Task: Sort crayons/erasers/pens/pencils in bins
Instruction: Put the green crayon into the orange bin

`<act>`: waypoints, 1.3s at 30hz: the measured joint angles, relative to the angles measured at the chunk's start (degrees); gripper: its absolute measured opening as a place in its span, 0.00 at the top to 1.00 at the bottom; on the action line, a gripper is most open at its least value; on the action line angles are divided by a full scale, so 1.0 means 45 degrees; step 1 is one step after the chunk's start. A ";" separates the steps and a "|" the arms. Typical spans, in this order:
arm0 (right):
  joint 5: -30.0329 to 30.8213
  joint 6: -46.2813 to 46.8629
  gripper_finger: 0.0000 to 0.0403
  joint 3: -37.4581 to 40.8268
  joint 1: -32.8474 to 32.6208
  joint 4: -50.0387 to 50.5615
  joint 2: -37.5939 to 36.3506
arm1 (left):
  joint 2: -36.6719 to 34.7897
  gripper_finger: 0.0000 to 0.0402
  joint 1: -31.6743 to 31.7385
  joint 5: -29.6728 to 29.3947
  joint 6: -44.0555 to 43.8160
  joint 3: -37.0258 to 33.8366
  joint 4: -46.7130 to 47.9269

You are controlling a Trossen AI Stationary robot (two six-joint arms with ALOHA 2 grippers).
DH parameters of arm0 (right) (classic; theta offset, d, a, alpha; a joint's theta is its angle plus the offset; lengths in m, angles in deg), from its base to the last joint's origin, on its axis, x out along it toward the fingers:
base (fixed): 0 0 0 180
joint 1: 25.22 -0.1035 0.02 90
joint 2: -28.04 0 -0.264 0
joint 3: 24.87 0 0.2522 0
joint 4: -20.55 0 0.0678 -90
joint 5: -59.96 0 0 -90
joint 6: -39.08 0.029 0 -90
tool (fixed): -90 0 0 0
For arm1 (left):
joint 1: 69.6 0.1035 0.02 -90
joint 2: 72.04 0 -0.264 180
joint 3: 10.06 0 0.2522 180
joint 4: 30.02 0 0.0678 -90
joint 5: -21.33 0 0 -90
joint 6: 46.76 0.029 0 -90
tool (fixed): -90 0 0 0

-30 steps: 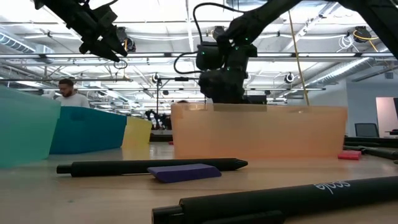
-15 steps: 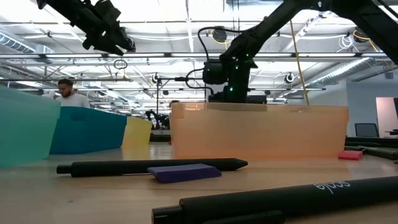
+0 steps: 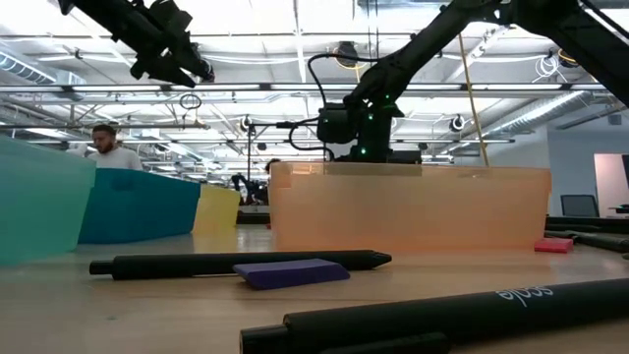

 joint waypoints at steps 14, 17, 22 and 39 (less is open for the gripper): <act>0.0333 0.0945 0.94 0.0077 -0.0151 -0.0272 -0.0156 | 0.0000 0.39 0.0000 -0.0437 0.0384 0.0000 -0.0083; -0.0141 0.1028 0.93 0.0117 -0.0191 -0.0415 -0.0594 | 0.0000 0.39 0.0000 -0.0437 0.0398 0.0000 -0.0102; -0.0950 0.0973 0.93 0.0087 -0.0499 -0.0253 -0.2244 | 0.0000 0.39 0.0000 -0.0442 0.0548 0.0000 -0.0102; -0.1696 -0.3375 0.92 0.2871 -0.5741 -0.0801 -0.4770 | 0.0000 0.39 -0.0005 -0.0442 0.0748 0.0000 -0.0097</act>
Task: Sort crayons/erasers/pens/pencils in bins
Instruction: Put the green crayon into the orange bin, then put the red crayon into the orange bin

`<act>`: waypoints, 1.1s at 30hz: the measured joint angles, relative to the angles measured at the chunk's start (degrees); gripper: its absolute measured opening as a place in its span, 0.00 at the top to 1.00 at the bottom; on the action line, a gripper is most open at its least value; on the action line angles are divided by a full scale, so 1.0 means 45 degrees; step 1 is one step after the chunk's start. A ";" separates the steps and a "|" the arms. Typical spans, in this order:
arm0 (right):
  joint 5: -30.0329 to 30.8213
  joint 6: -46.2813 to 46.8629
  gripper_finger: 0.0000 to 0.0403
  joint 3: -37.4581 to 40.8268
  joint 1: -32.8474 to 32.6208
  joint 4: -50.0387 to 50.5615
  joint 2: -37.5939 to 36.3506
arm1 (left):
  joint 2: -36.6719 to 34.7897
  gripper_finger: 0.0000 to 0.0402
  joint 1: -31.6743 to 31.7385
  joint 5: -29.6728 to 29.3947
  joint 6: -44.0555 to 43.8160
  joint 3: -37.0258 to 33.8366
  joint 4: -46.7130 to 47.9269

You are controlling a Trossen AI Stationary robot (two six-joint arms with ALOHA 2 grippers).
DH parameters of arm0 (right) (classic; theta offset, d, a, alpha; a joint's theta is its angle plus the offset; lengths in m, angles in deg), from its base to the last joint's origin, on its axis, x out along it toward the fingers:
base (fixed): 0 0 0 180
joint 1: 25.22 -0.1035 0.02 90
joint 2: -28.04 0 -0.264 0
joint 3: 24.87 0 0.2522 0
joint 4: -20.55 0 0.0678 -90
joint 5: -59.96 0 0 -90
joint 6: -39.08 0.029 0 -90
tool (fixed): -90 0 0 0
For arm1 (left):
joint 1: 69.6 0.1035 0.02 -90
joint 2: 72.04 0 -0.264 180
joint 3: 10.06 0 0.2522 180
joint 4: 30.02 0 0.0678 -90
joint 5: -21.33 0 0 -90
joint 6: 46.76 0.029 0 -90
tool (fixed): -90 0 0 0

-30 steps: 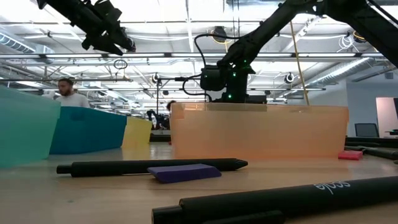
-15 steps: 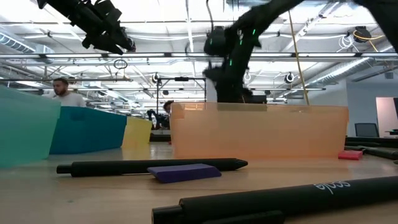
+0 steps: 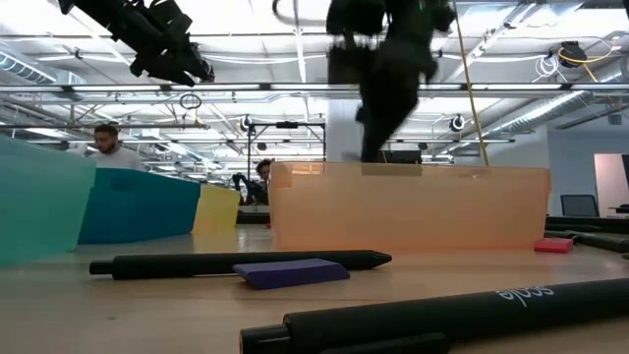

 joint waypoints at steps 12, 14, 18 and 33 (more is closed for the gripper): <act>0.1601 -0.0145 0.83 0.1515 -0.0343 -0.2378 0.0702 | 0.0003 0.39 -0.0003 0.0062 -0.0078 0.0000 0.0005; 0.1574 0.0460 0.78 0.1091 -0.0252 -0.1718 0.0307 | 0.0000 0.39 0.0000 0.0083 -0.0127 0.0000 0.0010; 0.2498 0.2446 0.67 0.0238 0.0265 -0.0800 -0.0748 | 0.0005 0.39 0.0000 0.0102 -0.0147 0.0000 0.0010; 0.3194 0.6449 0.60 0.0189 0.5187 0.0720 0.0631 | 0.0005 0.39 -0.0012 0.0121 -0.0145 0.0000 0.0000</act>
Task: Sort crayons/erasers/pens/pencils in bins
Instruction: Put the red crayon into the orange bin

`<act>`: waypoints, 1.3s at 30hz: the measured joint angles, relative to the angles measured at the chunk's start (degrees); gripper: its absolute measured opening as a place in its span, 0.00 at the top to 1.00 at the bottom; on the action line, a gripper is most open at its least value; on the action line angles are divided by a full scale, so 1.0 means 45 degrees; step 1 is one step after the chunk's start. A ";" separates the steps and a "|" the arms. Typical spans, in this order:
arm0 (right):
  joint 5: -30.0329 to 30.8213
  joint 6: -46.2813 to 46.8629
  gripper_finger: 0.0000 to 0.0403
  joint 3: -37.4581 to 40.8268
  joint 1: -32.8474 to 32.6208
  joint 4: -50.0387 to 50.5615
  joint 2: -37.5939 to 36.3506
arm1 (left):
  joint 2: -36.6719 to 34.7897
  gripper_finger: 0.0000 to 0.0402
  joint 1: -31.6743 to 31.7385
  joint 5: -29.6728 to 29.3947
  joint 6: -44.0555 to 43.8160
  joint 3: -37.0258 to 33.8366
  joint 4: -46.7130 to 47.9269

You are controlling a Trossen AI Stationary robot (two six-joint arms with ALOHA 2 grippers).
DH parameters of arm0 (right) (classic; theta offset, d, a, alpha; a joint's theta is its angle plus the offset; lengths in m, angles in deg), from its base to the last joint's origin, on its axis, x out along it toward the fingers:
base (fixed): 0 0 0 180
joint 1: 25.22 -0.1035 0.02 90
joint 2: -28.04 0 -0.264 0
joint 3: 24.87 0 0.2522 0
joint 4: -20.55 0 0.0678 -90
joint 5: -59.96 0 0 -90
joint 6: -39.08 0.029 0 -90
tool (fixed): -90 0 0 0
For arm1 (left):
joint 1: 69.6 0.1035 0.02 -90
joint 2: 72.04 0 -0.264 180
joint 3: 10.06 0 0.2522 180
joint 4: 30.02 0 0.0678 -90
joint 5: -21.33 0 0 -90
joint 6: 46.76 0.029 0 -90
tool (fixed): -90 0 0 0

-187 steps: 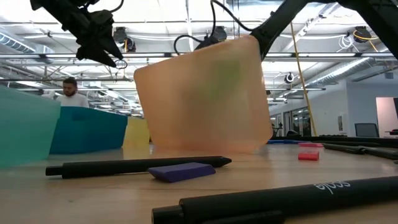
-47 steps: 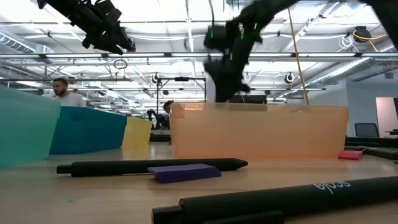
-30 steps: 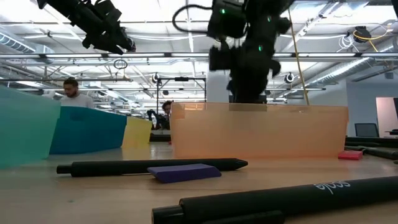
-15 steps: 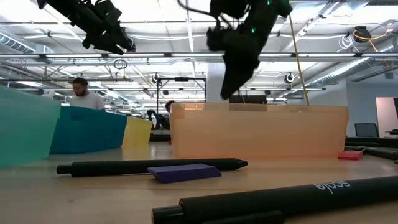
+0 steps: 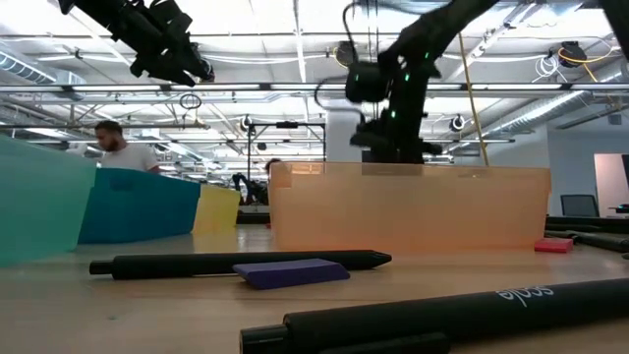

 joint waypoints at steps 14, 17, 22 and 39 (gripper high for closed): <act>-0.0297 -0.0015 0.61 -0.0063 0.0558 -0.0310 0.2244 | 0.0000 0.39 -0.0012 0.0046 -0.0268 0.0000 0.0009; -0.0300 0.0086 0.65 -0.0058 0.0553 -0.0362 0.2272 | 0.0000 0.39 -0.0011 0.0046 -0.0268 0.0000 0.0014; -0.0472 0.0333 0.76 -0.0044 0.0558 -0.0397 0.2287 | 0.0000 0.39 -0.0010 0.0047 -0.0239 0.0000 0.0013; -0.1096 0.0038 0.94 0.0073 0.0423 -0.0810 0.1124 | 0.0000 0.39 -0.0008 0.0044 -0.0190 0.0000 0.0014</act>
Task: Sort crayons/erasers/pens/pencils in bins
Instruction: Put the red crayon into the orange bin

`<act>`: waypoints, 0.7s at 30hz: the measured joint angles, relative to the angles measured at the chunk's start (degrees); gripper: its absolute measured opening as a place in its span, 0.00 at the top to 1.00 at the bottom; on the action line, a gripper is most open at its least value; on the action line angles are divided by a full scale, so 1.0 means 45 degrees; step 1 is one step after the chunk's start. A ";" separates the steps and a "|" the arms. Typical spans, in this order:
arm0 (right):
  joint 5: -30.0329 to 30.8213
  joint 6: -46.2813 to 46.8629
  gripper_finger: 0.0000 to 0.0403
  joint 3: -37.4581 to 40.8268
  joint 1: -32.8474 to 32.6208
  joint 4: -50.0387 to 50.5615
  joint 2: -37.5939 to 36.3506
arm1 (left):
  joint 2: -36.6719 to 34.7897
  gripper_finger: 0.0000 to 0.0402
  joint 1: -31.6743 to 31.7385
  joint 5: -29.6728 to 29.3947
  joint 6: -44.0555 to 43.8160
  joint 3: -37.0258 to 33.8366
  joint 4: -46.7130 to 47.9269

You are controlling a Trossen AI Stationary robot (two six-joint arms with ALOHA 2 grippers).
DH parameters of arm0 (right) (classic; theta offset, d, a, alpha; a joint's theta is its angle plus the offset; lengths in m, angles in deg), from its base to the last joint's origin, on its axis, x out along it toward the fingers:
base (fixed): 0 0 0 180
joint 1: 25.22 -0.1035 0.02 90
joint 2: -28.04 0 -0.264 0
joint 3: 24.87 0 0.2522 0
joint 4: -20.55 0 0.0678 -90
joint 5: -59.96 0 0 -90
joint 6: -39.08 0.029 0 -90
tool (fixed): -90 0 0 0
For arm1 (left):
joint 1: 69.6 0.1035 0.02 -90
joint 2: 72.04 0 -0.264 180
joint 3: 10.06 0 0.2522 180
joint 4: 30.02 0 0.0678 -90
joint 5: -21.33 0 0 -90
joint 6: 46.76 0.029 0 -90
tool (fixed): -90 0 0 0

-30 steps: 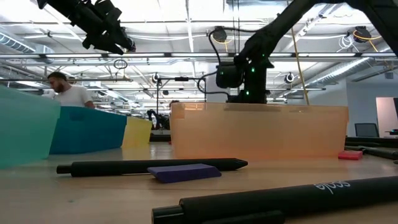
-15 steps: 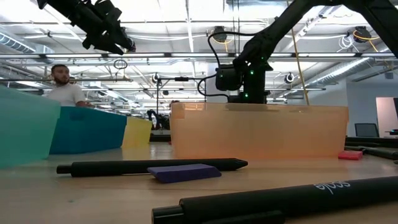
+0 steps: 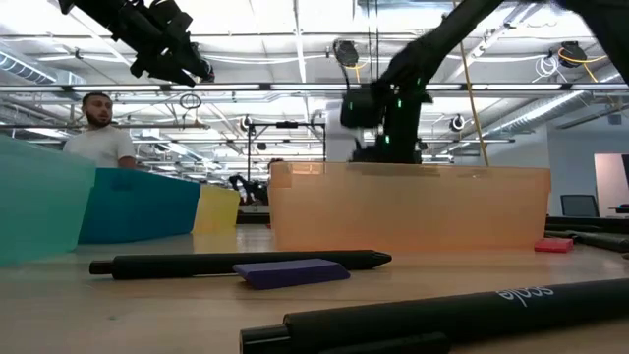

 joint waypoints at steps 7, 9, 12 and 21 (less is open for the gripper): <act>-0.0965 -0.2331 0.94 -0.0039 -0.1232 -0.0249 -0.2488 | 0.0000 0.39 -0.0005 -0.0003 -0.0005 0.0000 -0.0005; -0.1496 -0.3771 0.94 -0.0039 -0.1996 -0.0397 -0.3174 | 0.0000 0.39 -0.0001 -0.0005 -0.0001 0.0000 -0.0014; -0.1931 -0.5904 0.94 -0.0044 -0.3339 -0.0457 -0.3802 | 0.0000 0.39 0.0000 -0.0005 0.0000 0.0000 -0.0014; -0.0863 -0.7664 0.94 -0.0063 -0.6352 -0.0237 -0.2271 | 0.0000 0.39 -0.0005 0.0334 -0.0029 0.0000 -0.0009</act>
